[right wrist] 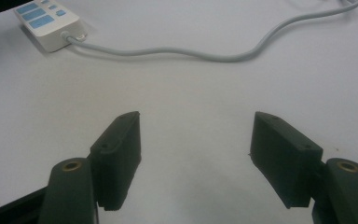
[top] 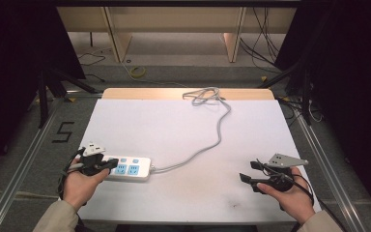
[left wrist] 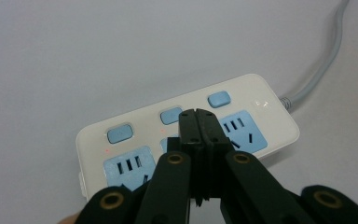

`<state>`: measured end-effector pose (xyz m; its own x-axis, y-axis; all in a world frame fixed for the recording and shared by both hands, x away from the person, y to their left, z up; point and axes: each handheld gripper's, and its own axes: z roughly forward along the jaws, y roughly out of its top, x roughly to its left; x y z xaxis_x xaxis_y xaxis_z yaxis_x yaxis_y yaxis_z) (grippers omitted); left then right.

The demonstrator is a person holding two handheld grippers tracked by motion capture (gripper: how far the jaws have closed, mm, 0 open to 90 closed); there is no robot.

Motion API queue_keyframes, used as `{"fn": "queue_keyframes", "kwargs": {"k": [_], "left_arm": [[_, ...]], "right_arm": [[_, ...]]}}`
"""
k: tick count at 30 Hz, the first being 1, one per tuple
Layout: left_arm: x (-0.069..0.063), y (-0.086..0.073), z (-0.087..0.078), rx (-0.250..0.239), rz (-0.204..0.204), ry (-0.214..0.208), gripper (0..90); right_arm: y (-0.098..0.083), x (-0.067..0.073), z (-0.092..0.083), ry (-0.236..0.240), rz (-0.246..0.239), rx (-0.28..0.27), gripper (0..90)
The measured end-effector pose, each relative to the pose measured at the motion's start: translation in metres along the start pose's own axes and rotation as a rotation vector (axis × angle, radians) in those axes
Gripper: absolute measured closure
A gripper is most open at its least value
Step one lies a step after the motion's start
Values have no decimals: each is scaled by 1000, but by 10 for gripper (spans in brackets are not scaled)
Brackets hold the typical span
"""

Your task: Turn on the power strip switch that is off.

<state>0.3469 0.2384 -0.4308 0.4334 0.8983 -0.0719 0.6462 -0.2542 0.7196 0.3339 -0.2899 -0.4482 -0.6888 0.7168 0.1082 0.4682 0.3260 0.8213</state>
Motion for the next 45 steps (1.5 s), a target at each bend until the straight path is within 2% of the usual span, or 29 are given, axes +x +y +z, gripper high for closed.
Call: {"fn": "queue_keyframes", "kwargs": {"k": [26,45], "left_arm": [[-13,16,16,58,67,-37,900],[-16,25,23,74,83,-40,899]], "right_arm": [[0,0,0,5,2,2,339],[0,-1,0,8,1,4,339]]}}
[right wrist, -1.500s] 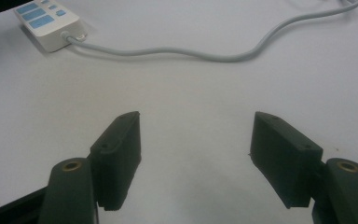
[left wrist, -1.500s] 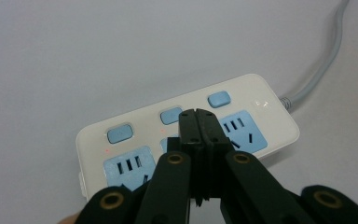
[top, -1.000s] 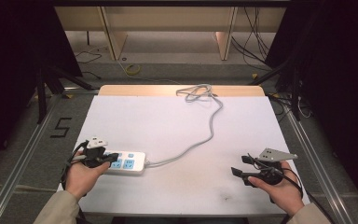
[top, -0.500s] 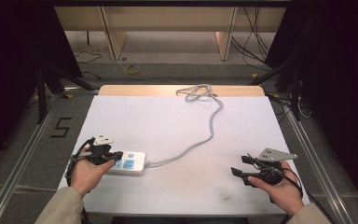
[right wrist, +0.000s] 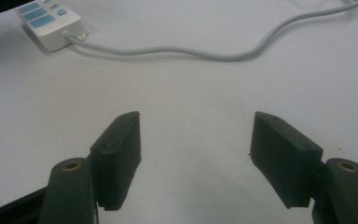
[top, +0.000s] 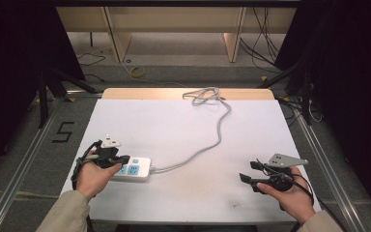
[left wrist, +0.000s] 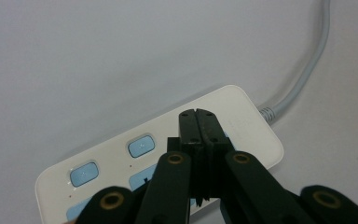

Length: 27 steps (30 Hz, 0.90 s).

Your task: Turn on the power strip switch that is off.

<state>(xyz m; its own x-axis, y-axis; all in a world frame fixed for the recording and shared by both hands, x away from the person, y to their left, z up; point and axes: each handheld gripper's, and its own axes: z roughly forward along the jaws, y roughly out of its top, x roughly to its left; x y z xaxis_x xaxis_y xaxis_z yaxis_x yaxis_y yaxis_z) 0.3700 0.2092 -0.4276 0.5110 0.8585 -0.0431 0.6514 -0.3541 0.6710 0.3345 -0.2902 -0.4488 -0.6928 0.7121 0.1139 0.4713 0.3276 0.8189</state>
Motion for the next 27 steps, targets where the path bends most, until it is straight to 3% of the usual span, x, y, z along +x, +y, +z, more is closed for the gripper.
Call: {"fn": "queue_keyframes", "kwargs": {"k": [27], "left_arm": [[-2,10,4,22,12,3,900]], "right_arm": [[0,0,0,2,-1,1,340]]}}
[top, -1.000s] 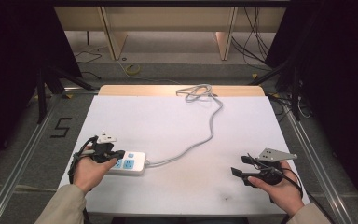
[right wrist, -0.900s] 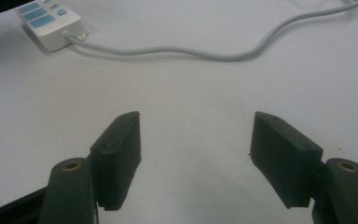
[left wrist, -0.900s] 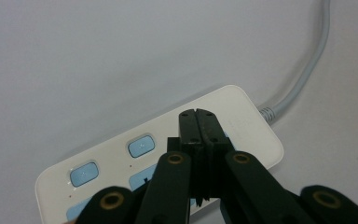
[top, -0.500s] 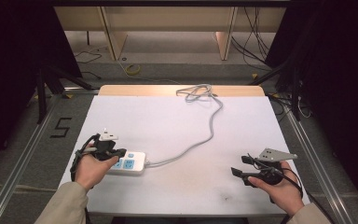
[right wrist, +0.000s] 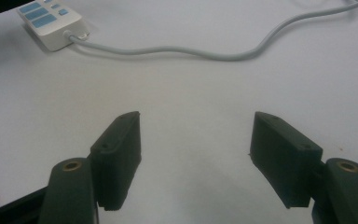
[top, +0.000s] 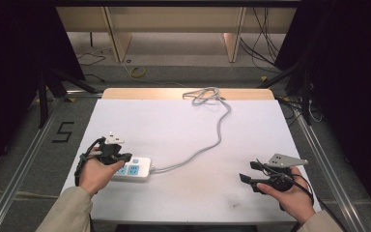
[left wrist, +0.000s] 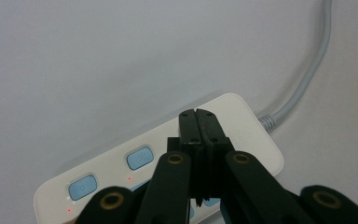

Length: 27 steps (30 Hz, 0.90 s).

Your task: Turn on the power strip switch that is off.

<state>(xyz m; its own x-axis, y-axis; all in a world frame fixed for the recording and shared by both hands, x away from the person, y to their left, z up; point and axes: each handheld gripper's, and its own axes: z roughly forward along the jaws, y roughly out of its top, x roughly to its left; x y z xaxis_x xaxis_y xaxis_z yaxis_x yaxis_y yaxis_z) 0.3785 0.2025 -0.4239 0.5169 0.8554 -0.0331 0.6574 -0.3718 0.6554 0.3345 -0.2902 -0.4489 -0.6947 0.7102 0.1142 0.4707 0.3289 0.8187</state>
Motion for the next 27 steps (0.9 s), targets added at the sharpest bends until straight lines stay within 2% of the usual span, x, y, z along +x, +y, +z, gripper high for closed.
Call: {"fn": "queue_keyframes", "kwargs": {"k": [27], "left_arm": [[-2,7,12,48,30,8,899]], "right_arm": [[0,0,0,4,-1,3,340]]}}
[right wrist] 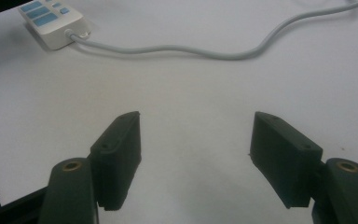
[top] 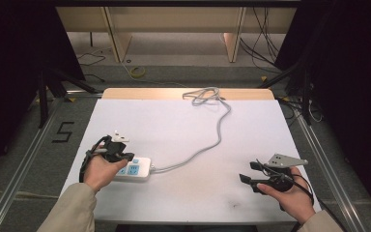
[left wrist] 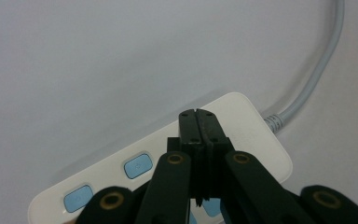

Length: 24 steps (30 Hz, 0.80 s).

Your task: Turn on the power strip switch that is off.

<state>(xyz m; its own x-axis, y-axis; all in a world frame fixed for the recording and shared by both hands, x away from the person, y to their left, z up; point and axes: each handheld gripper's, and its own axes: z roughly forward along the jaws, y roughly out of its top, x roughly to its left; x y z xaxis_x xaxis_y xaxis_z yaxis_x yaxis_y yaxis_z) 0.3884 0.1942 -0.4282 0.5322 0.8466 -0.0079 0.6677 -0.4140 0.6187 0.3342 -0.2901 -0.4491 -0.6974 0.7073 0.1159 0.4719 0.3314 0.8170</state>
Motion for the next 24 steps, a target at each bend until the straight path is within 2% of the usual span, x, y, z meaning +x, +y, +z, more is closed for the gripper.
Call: {"fn": "queue_keyframes", "kwargs": {"k": [24], "left_arm": [[-3,5,6,33,16,11,899]], "right_arm": [[0,0,1,4,-1,1,340]]}}
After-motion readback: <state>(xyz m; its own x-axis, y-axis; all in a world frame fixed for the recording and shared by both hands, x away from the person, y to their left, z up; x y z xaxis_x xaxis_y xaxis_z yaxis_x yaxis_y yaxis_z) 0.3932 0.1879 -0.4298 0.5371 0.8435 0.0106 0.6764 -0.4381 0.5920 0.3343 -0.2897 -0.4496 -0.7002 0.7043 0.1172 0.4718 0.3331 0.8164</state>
